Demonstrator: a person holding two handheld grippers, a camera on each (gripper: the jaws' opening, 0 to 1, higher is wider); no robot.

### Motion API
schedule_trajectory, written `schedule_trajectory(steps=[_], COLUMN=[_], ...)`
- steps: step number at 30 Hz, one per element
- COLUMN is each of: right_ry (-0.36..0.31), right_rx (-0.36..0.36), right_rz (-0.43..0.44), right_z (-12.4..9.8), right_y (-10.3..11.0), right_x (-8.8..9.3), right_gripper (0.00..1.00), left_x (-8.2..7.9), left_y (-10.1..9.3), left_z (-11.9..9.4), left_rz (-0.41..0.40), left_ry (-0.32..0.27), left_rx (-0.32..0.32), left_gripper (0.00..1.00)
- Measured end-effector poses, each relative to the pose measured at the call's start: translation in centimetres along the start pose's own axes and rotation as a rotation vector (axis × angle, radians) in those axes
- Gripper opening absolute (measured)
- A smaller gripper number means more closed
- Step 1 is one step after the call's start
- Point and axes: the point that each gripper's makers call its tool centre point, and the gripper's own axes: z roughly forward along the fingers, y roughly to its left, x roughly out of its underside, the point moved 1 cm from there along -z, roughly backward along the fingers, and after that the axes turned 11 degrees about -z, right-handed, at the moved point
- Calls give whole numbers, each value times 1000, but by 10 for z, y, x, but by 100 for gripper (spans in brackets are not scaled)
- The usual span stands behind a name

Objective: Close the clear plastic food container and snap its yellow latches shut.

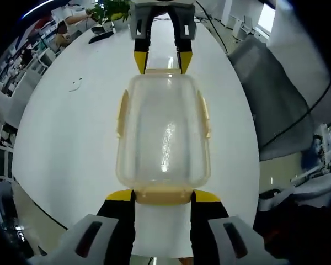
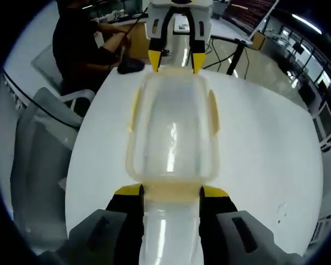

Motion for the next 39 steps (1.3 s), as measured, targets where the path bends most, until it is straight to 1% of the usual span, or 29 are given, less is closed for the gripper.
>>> schedule_trajectory(steps=[4, 9, 14, 18, 21, 26, 31, 39], right_ry=[0, 10, 16, 23, 29, 29, 37, 49], right_rx=[-3, 1, -1, -2, 1, 1, -1, 1], right_rz=[-3, -2, 7, 16, 18, 29, 38, 45], right_z=[-13, -28, -42, -48, -52, -57, -62, -64], right_y=[2, 6, 10, 13, 15, 21, 29, 36], right_x=[8, 28, 47, 64, 72, 86, 105, 126], right_gripper=[35, 35, 35, 35, 35, 35, 35, 35], left_x=[-15, -37, -62, -78, -89, -104, -121, -138], left_y=[-3, -6, -10, -12, -13, -18, -25, -31], left_z=[-1, 1, 7, 11, 15, 22, 32, 49], left_rz=[2, 11, 12, 19, 28, 35, 53, 64], left_ry=[4, 3, -10, -17, -19, -20, -26, -36], left_rx=[0, -7, -5, -15, -16, -9, -4, 4], left_gripper=[32, 32, 32, 32, 32, 32, 32, 32])
